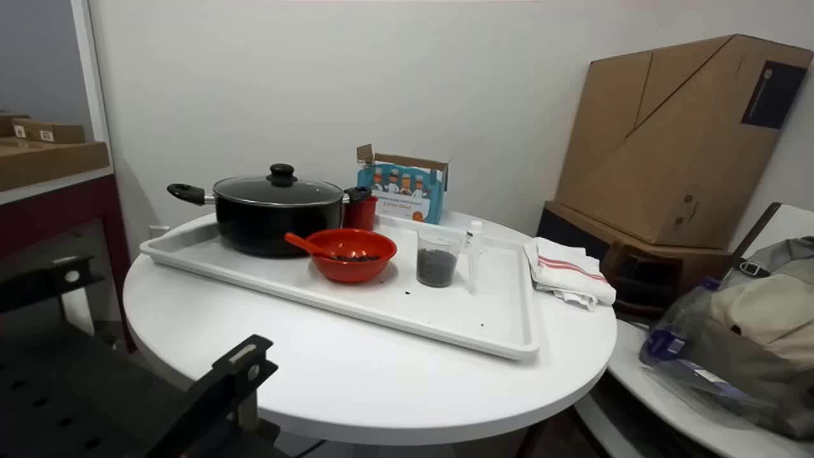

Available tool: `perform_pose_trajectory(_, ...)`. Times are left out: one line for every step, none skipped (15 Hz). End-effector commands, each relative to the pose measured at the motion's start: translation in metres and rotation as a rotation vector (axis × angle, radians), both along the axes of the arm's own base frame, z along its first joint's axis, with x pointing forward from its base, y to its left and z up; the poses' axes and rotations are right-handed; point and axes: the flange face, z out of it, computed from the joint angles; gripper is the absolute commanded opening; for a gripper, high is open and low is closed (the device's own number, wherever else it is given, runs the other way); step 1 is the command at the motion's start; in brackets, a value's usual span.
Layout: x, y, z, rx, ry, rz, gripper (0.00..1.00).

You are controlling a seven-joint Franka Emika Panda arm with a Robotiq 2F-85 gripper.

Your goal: Pick up the jug and pour its contents in the red bowl

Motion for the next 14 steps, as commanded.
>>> perform_pose_trajectory(0.000, 0.000, 0.001, 0.000, -0.001, 0.000, 1.00)
perform_pose_trajectory(0.002, 0.004, -0.001, -0.006, -0.003, -0.007, 1.00)
perform_pose_trajectory(0.004, 0.007, -0.005, -0.026, -0.008, -0.009, 1.00)
perform_pose_trajectory(0.010, 0.007, -0.010, -0.047, -0.018, -0.010, 1.00)
perform_pose_trajectory(0.016, 0.006, -0.013, -0.073, -0.020, -0.006, 1.00)
perform_pose_trajectory(0.026, 0.000, -0.019, -0.095, -0.001, -0.004, 1.00)
perform_pose_trajectory(0.035, -0.007, -0.023, -0.119, 0.004, 0.000, 1.00)
perform_pose_trajectory(0.052, -0.019, -0.029, -0.141, 0.004, 0.006, 1.00)
perform_pose_trajectory(0.068, -0.032, -0.034, -0.164, 0.010, 0.004, 1.00)
perform_pose_trajectory(0.092, -0.056, -0.040, -0.194, 0.019, -0.003, 1.00)
perform_pose_trajectory(0.107, -0.070, -0.044, -0.219, 0.020, -0.004, 1.00)
perform_pose_trajectory(0.122, -0.088, -0.047, -0.251, 0.039, 0.012, 1.00)
perform_pose_trajectory(0.139, -0.107, -0.052, -0.284, 0.069, 0.039, 1.00)
perform_pose_trajectory(0.155, -0.126, -0.056, -0.327, 0.108, 0.084, 1.00)
